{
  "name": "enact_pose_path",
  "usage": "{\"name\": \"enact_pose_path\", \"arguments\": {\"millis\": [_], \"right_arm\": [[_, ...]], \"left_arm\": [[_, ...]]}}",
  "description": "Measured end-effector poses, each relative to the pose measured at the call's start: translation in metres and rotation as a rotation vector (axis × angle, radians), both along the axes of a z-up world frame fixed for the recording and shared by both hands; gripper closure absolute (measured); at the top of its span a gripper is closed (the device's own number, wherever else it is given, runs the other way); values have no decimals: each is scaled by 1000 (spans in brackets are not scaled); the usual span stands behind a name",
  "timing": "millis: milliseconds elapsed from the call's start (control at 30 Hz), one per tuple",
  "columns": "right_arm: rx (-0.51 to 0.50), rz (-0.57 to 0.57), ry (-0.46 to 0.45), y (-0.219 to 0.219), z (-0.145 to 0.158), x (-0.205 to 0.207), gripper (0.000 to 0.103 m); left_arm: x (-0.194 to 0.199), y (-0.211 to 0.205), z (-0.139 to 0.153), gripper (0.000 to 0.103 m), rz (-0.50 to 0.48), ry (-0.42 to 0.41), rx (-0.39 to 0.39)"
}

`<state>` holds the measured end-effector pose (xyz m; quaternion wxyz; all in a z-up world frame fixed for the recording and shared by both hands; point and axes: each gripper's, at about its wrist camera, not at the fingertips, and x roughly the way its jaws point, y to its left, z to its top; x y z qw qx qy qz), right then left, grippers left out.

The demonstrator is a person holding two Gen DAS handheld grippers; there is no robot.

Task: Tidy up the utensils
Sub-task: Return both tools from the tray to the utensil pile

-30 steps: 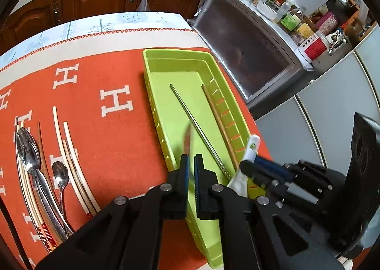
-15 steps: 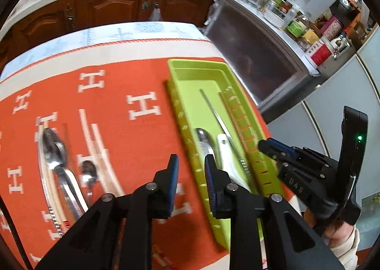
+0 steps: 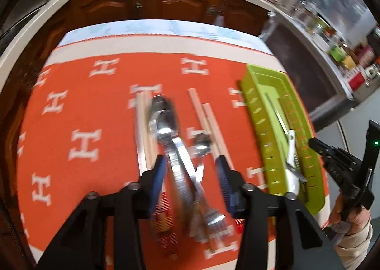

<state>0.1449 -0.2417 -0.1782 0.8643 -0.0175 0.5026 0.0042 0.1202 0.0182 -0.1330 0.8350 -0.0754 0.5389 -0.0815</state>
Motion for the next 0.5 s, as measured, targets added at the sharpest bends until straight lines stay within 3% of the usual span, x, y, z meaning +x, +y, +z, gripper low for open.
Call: {"name": "enact_pose_path", "arguments": {"millis": [233, 367, 500], "right_arm": [[46, -61, 22, 3, 4, 0, 97], [31, -101, -25, 7, 22, -8, 96], [119, -76, -60, 24, 45, -19, 96]], "left_arm": [[-21, 33, 5, 49, 42, -14, 32], [-29, 46, 6, 45, 56, -25, 29], [-28, 52, -5, 45, 71, -3, 17]]}}
